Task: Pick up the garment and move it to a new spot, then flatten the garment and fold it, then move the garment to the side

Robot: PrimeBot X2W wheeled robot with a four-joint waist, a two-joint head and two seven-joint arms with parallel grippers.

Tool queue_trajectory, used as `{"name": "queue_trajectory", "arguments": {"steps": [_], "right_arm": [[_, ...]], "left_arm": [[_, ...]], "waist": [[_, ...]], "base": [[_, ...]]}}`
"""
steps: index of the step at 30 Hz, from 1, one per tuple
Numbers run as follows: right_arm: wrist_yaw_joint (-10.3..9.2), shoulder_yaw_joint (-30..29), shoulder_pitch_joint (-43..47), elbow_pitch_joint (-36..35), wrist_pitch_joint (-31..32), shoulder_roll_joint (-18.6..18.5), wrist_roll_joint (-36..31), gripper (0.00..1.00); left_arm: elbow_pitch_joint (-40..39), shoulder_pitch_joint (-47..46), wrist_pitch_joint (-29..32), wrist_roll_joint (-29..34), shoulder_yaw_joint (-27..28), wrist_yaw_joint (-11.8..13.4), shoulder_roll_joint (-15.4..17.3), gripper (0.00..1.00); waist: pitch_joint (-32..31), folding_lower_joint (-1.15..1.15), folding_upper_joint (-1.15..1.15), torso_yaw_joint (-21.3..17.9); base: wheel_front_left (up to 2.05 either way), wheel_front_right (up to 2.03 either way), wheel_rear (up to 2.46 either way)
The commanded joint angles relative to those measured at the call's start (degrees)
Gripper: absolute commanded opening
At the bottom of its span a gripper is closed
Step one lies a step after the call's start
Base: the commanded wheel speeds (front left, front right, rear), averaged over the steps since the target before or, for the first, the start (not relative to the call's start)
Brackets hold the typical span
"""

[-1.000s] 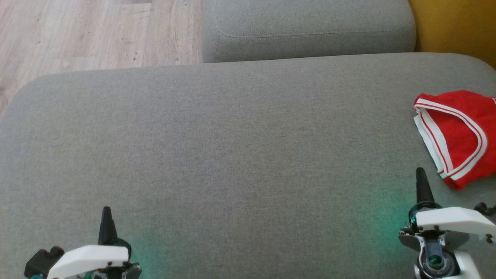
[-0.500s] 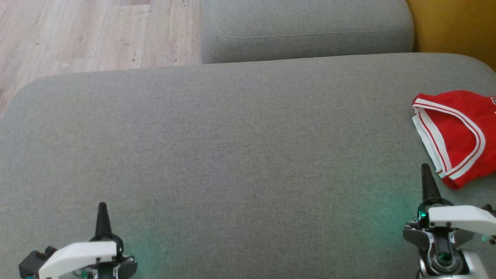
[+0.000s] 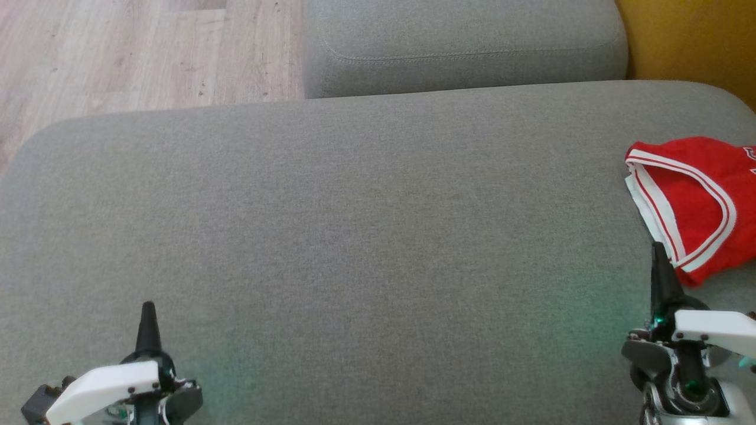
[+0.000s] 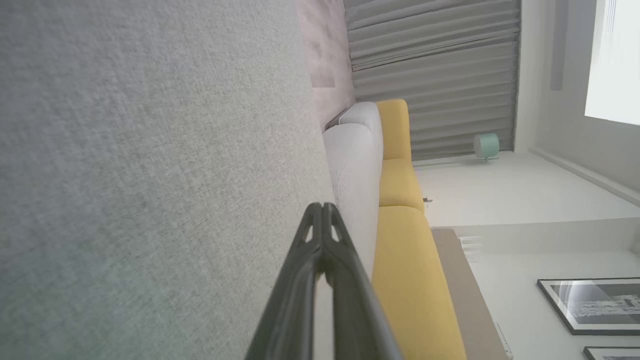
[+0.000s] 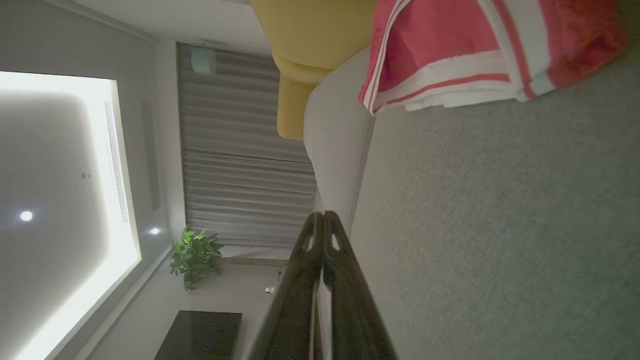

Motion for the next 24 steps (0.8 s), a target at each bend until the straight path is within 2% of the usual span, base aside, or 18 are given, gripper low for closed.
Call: {"name": "queue_trajectory", "arguments": {"steps": [1,13,24], "right_arm": [[-0.04,0.71,-1.16,-2.66,0.88,-0.22,1.91,0.00],[-0.04,-0.23,-0.95,-4.55,2.79,-0.24,9.58,0.00],[-0.04,-0.22,-0.95,-4.55,2.78,-0.24,9.58,0.00]], "left_arm": [[-2.33,-3.33,0.52,-1.59,1.90,-0.77,0.27,0.00],[-3.37,-3.90,2.43,-8.93,3.01,-1.35,0.29,0.00],[-3.38,-3.90,2.43,-8.93,3.01,-1.35,0.29,0.00]], "waist": [[-0.01,0.00,0.00,-0.03],[-0.13,0.00,0.00,-0.27],[-0.13,0.00,0.00,-0.27]], "base": [[0.00,0.00,0.00],[0.00,0.00,0.00],[0.00,0.00,0.00]]}}
